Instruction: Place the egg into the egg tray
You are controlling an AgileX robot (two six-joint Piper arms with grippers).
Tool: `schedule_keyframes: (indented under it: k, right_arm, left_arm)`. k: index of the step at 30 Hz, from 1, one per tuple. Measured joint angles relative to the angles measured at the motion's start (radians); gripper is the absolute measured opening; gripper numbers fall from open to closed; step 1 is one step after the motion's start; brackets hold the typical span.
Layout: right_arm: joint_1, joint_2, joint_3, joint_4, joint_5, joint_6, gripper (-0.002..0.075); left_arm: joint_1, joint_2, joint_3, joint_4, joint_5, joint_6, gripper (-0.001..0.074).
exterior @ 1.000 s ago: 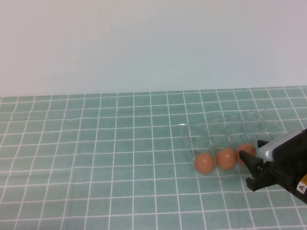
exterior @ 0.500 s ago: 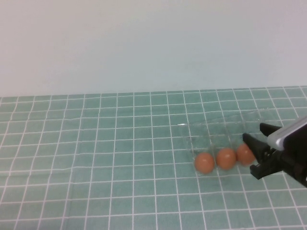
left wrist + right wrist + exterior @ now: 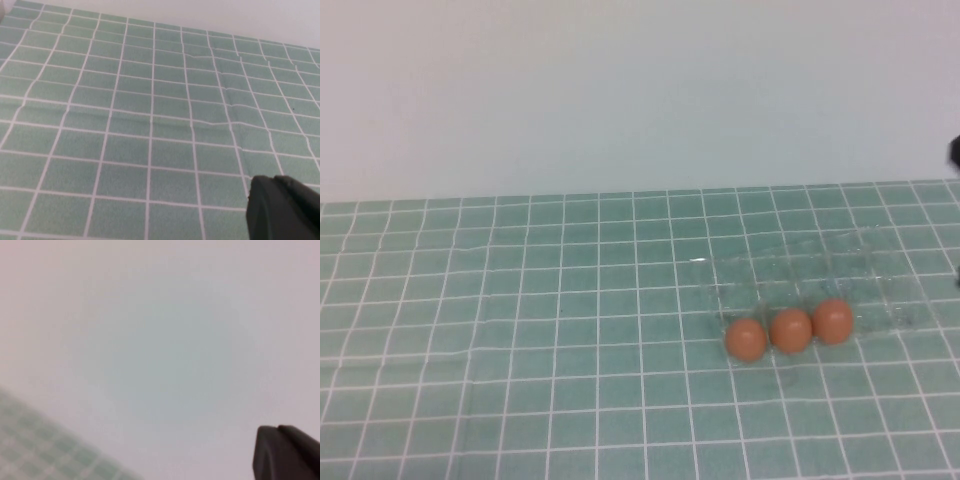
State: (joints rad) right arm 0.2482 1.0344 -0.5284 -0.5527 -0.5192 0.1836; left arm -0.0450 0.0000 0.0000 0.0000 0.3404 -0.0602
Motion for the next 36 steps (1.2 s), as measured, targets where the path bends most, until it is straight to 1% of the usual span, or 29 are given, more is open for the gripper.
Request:
schedule_keyframes:
  k: [4, 11, 18, 20, 23, 29, 32, 36]
  right_arm:
    - [0.0, -0.124, 0.0, -0.006, -0.039, 0.004, 0.0005]
    - [0.0, -0.175, 0.0, -0.014, -0.054, 0.008, 0.0004]
    - [0.0, -0.233, 0.0, -0.01, 0.038, 0.008, 0.0004]
    - [0.0, -0.272, 0.0, 0.053, 0.097, 0.008, 0.0004]
    - [0.0, -0.365, 0.0, 0.149, 0.233, 0.008, 0.0004]
    - [-0.018, -0.664, 0.02, 0.178, 0.601, -0.032, 0.0004]
    - [-0.071, -0.812, 0.098, 0.195, 0.718, -0.029, 0.0004]
    - [-0.176, -0.988, 0.236, 0.21, 0.812, 0.033, 0.0004]
  left_arm:
    - [0.0, 0.0, 0.0, 0.0, 0.0, 0.0, -0.0001]
    - [0.0, 0.0, 0.0, 0.0, 0.0, 0.0, -0.0001]
    - [0.0, 0.0, 0.0, 0.0, 0.0, 0.0, -0.0001]
    - [0.0, 0.0, 0.0, 0.0, 0.0, 0.0, -0.0001]
    - [0.0, 0.0, 0.0, 0.0, 0.0, 0.0, -0.0001]
    - [0.0, 0.0, 0.0, 0.0, 0.0, 0.0, -0.0001]
    - [0.0, 0.0, 0.0, 0.0, 0.0, 0.0, -0.0001]
    - [0.0, 0.0, 0.0, 0.0, 0.0, 0.0, -0.0001]
